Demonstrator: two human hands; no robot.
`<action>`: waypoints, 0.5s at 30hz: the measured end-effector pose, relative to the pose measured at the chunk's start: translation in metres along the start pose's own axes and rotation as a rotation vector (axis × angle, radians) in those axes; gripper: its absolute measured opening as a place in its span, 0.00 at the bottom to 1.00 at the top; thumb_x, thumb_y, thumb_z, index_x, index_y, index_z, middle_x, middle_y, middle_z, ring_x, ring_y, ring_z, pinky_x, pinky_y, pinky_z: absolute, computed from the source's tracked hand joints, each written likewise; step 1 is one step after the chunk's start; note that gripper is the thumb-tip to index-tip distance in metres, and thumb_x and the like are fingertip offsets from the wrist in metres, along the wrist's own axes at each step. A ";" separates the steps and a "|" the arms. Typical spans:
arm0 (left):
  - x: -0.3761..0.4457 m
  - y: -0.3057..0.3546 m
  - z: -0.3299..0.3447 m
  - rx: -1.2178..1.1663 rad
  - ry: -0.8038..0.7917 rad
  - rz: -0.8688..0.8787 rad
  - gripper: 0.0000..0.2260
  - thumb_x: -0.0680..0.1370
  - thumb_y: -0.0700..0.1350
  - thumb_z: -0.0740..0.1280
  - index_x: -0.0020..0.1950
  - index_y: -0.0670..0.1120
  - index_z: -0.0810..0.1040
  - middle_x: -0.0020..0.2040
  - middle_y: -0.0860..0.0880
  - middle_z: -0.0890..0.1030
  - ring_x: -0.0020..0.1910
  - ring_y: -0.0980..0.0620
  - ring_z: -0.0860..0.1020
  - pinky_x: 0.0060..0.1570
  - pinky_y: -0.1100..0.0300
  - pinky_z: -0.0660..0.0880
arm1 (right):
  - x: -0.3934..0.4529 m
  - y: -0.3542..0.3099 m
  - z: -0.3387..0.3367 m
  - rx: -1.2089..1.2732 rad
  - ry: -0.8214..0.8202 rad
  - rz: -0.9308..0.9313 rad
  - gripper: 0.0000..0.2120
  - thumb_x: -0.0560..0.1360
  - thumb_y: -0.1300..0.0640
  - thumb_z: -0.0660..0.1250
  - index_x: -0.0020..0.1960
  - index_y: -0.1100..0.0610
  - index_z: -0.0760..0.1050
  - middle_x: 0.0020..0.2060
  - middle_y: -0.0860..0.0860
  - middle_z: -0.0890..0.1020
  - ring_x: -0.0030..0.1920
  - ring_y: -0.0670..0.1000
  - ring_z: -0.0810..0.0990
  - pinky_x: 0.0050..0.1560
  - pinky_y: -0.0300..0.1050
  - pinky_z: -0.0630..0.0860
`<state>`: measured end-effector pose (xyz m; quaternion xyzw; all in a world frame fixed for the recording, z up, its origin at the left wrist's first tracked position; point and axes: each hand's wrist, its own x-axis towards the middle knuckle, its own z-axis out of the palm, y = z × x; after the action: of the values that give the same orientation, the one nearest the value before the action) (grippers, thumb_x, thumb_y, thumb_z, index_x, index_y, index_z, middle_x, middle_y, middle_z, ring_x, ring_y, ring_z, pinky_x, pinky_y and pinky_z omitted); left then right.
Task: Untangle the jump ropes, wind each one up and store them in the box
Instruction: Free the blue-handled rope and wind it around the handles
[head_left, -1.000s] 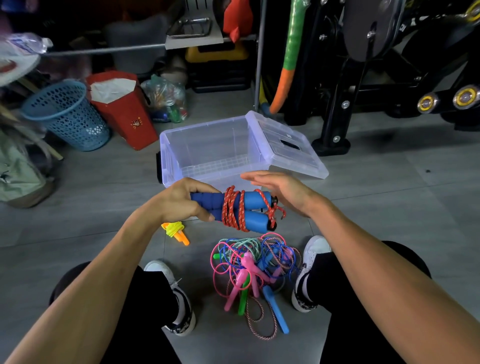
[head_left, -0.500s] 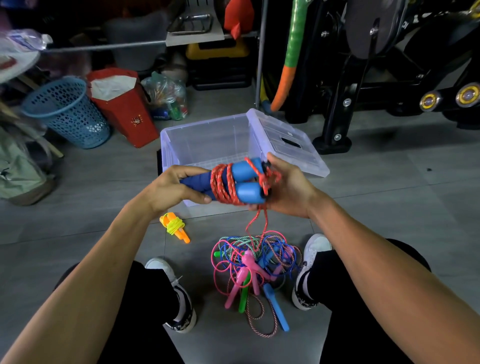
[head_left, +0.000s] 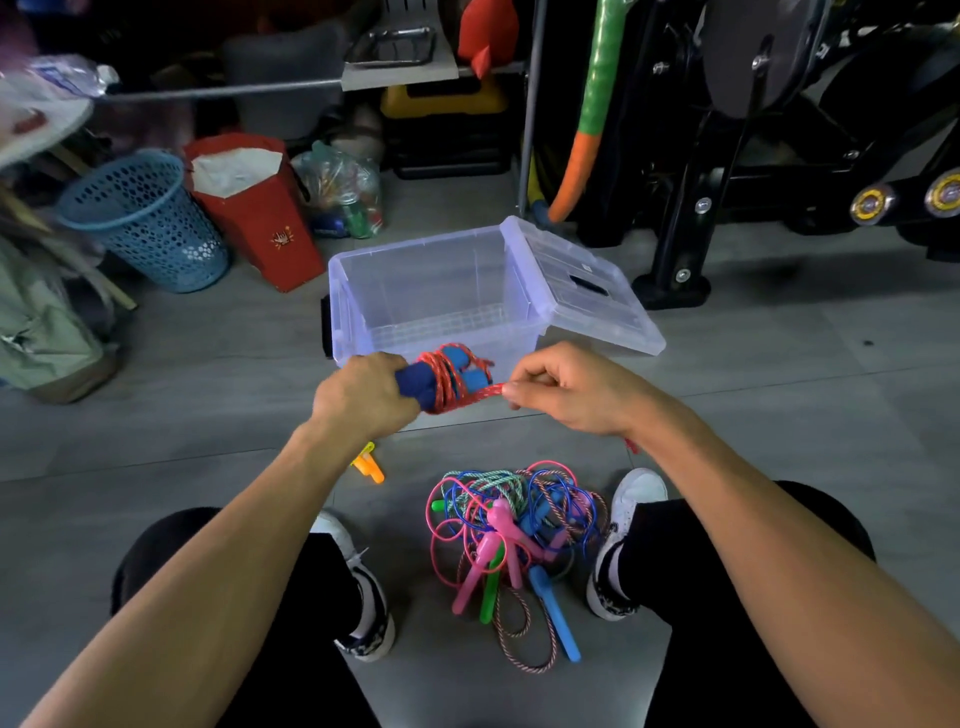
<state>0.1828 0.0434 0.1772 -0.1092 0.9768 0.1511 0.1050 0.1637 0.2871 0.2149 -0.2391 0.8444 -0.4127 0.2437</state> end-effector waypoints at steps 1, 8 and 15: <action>-0.001 0.001 0.004 0.091 -0.015 0.088 0.09 0.69 0.49 0.69 0.49 0.53 0.78 0.46 0.51 0.81 0.48 0.44 0.78 0.40 0.59 0.70 | 0.001 -0.001 0.000 0.001 0.026 -0.029 0.12 0.79 0.52 0.66 0.41 0.58 0.80 0.27 0.42 0.76 0.26 0.40 0.67 0.31 0.34 0.64; -0.012 0.012 0.001 -0.134 -0.342 0.538 0.17 0.67 0.36 0.72 0.48 0.57 0.83 0.42 0.59 0.82 0.41 0.63 0.78 0.44 0.64 0.76 | 0.016 0.026 -0.020 0.010 0.259 -0.062 0.11 0.78 0.52 0.67 0.41 0.57 0.80 0.34 0.51 0.82 0.32 0.42 0.75 0.37 0.38 0.70; -0.014 0.018 -0.022 -1.085 -0.261 0.400 0.16 0.66 0.31 0.75 0.50 0.46 0.83 0.44 0.50 0.84 0.45 0.54 0.81 0.49 0.61 0.78 | 0.023 0.050 -0.014 0.126 0.174 0.035 0.14 0.79 0.52 0.64 0.40 0.60 0.78 0.28 0.46 0.73 0.30 0.45 0.68 0.34 0.43 0.66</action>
<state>0.1885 0.0555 0.2059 0.0583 0.7405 0.6582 0.1228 0.1277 0.3090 0.1769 -0.1717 0.8388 -0.4800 0.1911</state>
